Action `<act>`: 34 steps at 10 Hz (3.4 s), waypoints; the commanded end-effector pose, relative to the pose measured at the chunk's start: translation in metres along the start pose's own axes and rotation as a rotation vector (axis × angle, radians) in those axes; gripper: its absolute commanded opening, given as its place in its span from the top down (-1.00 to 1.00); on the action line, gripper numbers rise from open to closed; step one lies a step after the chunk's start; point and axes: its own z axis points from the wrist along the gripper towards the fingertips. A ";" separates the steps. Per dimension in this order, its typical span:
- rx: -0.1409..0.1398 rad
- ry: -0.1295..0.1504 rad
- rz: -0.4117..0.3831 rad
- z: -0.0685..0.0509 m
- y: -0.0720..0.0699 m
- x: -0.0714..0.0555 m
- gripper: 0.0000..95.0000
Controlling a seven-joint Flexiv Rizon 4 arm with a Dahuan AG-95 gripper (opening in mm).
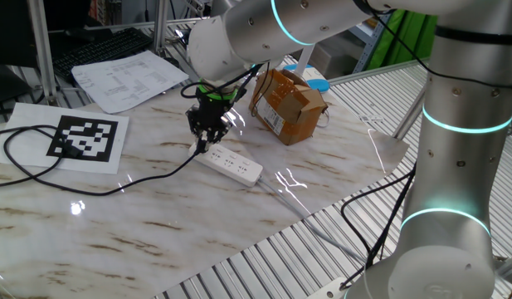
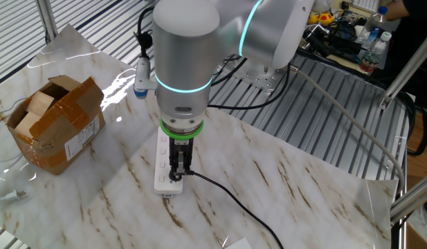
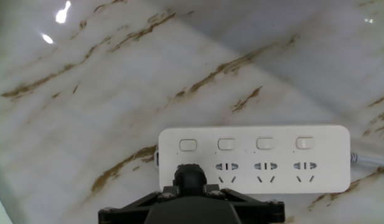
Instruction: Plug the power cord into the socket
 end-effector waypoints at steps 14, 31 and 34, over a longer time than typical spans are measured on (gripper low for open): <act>-0.017 -0.013 0.012 0.077 0.003 0.006 1.00; 0.020 0.104 0.035 0.055 0.003 0.007 -0.20; 0.044 0.114 -0.006 0.023 -0.010 0.010 0.60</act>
